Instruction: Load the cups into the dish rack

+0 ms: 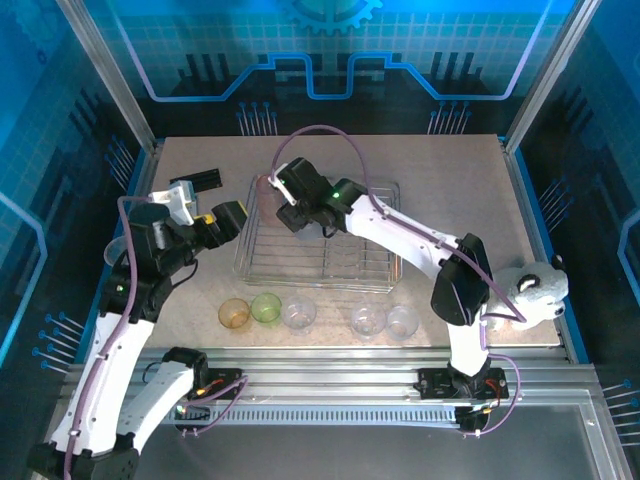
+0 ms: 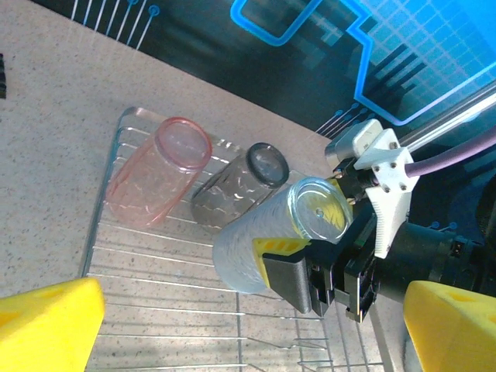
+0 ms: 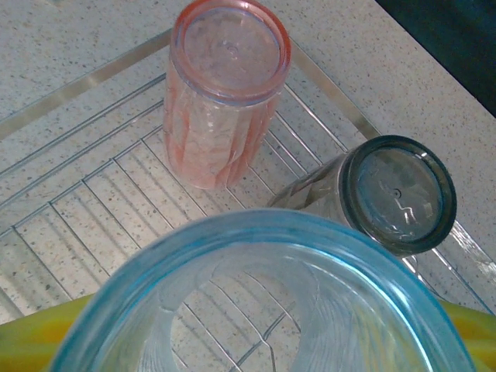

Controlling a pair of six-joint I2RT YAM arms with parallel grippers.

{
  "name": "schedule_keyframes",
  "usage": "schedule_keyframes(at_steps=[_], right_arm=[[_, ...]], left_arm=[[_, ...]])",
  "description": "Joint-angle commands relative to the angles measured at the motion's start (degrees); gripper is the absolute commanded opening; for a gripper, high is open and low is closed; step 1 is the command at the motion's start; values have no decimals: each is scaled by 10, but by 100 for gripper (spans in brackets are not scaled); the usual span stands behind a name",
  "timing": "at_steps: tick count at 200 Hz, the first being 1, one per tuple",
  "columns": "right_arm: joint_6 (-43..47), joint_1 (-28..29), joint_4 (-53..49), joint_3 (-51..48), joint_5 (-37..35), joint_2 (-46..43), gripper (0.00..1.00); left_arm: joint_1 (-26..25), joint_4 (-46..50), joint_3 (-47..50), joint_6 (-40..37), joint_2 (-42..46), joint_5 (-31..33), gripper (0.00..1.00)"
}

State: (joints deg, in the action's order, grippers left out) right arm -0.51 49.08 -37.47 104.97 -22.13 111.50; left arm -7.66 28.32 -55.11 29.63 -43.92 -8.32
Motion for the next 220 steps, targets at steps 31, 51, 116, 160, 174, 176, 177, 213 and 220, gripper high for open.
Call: schedule_keyframes(at_steps=[31, 51, 116, 160, 174, 176, 177, 213, 220], right_arm=[[1, -6, 62, -26, -13, 13, 37], [-4, -7, 68, -41, -15, 13, 37], [-13, -15, 92, -76, -17, 17, 39], [-14, -21, 111, -87, -17, 20, 40], [-15, -23, 110, -86, -17, 23, 43], [-14, -23, 110, -86, -17, 24, 43], [-15, -24, 110, -86, -18, 24, 43], [-23, -34, 118, -94, -7, 29, 45], [-23, -35, 123, -97, -5, 30, 45]], left_arm=[[0, 21, 4, 6, -17, 49, 99], [1, 30, 5, 14, -25, 56, 99], [3, 20, 16, 32, -47, 44, 99], [4, 21, 13, 35, -71, 30, 99], [4, 21, 12, 37, -77, 28, 99], [4, 21, 12, 37, -78, 27, 99], [4, 21, 12, 37, -78, 27, 99], [4, 18, 6, 35, -92, 18, 99], [4, 18, 5, 35, -95, 17, 99]])
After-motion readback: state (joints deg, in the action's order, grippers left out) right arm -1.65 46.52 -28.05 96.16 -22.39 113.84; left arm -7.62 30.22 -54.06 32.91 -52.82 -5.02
